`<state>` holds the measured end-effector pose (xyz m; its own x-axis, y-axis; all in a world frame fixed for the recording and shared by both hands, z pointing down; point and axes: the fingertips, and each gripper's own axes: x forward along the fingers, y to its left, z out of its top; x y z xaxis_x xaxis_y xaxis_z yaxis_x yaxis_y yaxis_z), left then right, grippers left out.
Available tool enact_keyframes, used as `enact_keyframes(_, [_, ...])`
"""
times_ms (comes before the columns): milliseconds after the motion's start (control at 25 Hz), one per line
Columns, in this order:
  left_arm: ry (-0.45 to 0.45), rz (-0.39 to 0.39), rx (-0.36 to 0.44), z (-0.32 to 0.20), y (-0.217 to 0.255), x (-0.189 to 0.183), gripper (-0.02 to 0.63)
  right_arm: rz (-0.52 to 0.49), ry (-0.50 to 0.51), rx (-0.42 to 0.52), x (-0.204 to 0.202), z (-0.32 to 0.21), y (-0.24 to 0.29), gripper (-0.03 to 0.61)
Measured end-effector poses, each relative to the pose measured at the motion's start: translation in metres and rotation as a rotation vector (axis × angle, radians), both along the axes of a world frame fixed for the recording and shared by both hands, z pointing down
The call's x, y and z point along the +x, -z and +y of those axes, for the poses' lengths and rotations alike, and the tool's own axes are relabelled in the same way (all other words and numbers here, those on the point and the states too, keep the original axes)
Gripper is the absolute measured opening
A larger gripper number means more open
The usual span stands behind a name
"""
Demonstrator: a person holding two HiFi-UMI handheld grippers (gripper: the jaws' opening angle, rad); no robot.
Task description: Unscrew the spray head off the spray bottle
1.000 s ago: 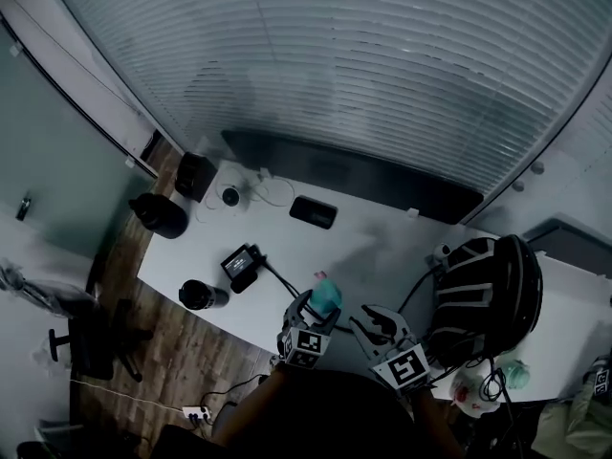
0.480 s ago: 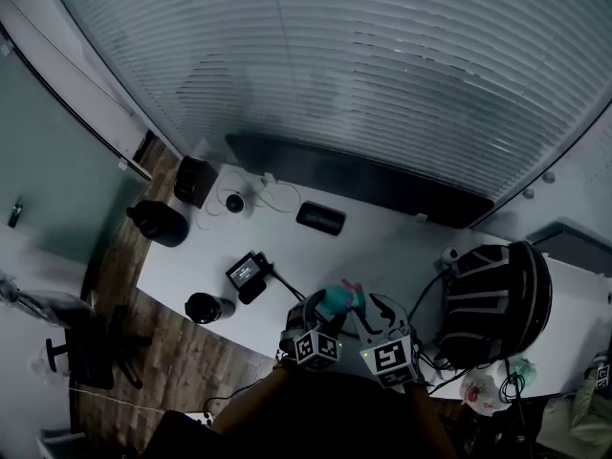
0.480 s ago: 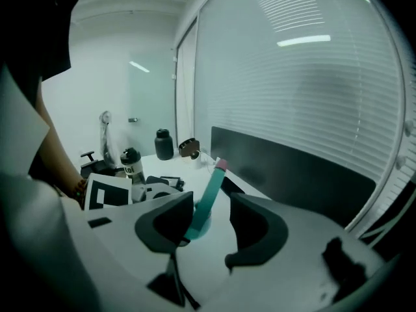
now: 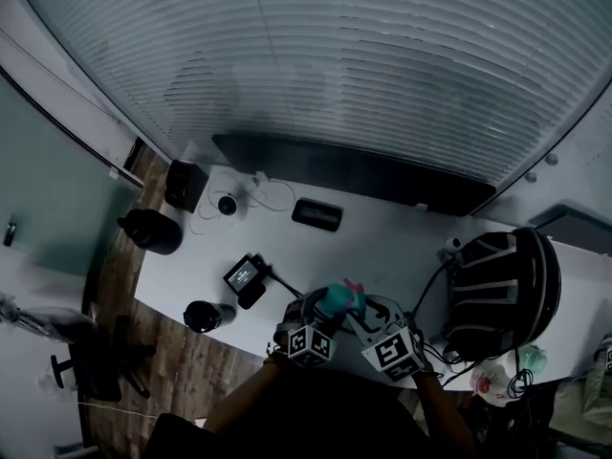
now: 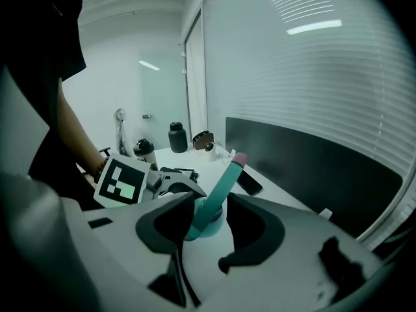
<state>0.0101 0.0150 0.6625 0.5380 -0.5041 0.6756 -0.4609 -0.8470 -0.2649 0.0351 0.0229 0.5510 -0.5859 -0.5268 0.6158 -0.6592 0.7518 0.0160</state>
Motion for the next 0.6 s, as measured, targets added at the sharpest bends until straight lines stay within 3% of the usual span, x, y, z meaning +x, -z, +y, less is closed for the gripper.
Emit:
enact_keyframes(80, [-0.057,0.005,-0.017,0.004,-0.002,0.003,0.348,0.106,0.117,0.078,-0.002,0.006,0.001,0.12])
enact_keyframes(200, [-0.197,0.044,-0.071,0.022,-0.003,0.006,0.348,0.233,0.361,0.192,-0.014,0.029,0.004,0.12])
enact_keyframes(360, [-0.533,0.115,-0.185,0.072,-0.001,0.002,0.348,0.31,0.706,0.235,-0.026,0.08,0.004,0.117])
enact_keyframes(440, [-0.6,0.124,-0.216,0.087,0.0,-0.001,0.348,0.306,0.742,0.227,-0.033,0.093,0.003,0.11])
enact_keyframes(600, [-0.463,0.155,-0.113,0.063,-0.006,-0.01,0.348,0.194,0.563,0.212,-0.037,0.077,0.007,0.112])
